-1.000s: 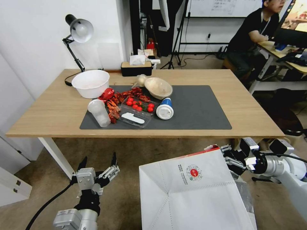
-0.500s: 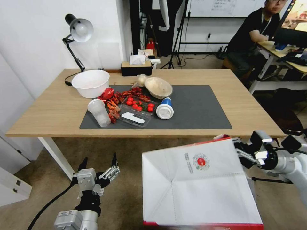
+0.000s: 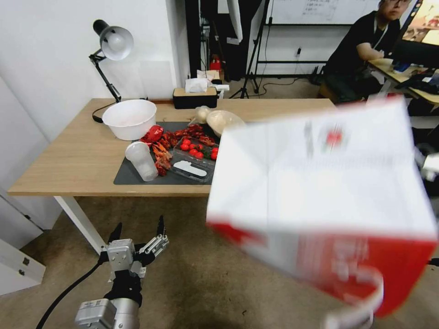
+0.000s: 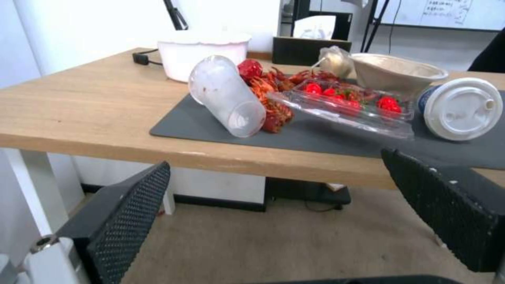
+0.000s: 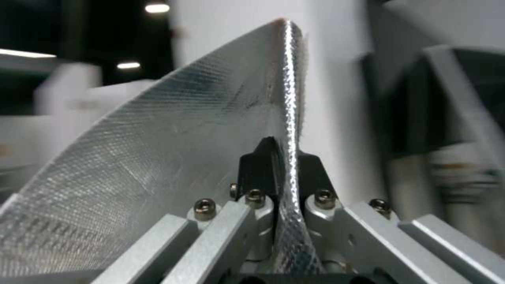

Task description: Pick up the food delivery bag from the floor and place it on the table.

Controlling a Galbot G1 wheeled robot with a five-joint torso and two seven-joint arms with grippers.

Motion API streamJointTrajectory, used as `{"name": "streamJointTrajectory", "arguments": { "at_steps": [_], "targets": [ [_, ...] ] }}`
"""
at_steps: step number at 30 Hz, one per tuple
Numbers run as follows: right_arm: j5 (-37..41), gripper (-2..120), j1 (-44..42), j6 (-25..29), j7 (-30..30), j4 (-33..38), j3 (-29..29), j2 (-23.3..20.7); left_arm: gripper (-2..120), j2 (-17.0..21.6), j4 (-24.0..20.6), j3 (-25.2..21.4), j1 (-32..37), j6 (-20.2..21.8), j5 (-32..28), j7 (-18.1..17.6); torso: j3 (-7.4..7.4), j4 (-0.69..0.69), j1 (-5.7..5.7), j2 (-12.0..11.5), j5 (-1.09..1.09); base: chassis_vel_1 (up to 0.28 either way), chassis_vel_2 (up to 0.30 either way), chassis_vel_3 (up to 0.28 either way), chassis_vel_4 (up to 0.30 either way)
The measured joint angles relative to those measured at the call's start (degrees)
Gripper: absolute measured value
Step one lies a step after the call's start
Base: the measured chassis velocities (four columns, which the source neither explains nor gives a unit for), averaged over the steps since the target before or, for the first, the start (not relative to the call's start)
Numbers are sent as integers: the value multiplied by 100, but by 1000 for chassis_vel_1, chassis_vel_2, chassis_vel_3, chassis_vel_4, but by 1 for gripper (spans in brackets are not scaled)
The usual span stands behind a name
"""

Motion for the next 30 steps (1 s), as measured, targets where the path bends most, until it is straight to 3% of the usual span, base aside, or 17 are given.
{"name": "streamJointTrajectory", "arguments": {
  "at_steps": [2, 4, 5, 7, 8, 10, 20, 24, 30],
  "targets": [
    [13, 0, 33, 2, 341, 67, 11, -32, 100, 0, 0, 2, 1, -3, 0, -2, 0, 0, 0, 0, 0, 0, 0, 0, 0],
    [54, 0, 278, -5, 1989, 280, -69, -210, 100, 0, -1, 5, 16, -19, 1, -20, -1, 0, -1, -2, -1, 0, 0, 0, 0],
    [78, 0, 423, -4, 2487, 293, -183, -287, 100, 4, -15, 5, 36, -26, 2, -25, -1, -1, -1, -3, 0, 0, 0, 0, 0],
    [99, 0, 567, -2, 2843, 287, -295, -347, 100, 9, -27, 4, 49, -30, 3, -27, -1, 0, -1, -4, 0, 0, 0, 0, 0],
    [202, 0, 878, -31, 3467, 213, -556, -471, 100, 25, -48, -9, 78, -45, 3, -38, -2, 2, -1, -5, -1, 0, 0, 0, 0],
    [322, 0, 1107, -115, 3837, 84, -754, -548, 100, 41, -60, -29, 92, -58, 3, -50, -2, 3, -2, -5, -1, 0, 0, 0, 0],
    [543, 0, 1473, -286, 4050, -526, -1215, -691, 100, 37, -61, -62, 114, -120, 0, -65, -4, 0, -4, -7, 1, 0, 0, 0, 0],
    [663, 0, 1477, -371, 3795, -806, -1276, -744, 100, 21, -41, -54, 101, -128, 2, -69, -4, 0, -4, -9, 1, 0, 0, 0, 0],
    [770, 0, 1491, -565, 2880, -1387, -1424, -852, 100, -37, 40, 20, 92, -157, 91, -74, -5, 0, -4, -10, 1, 0, 0, 0, 0]
  ]
}}
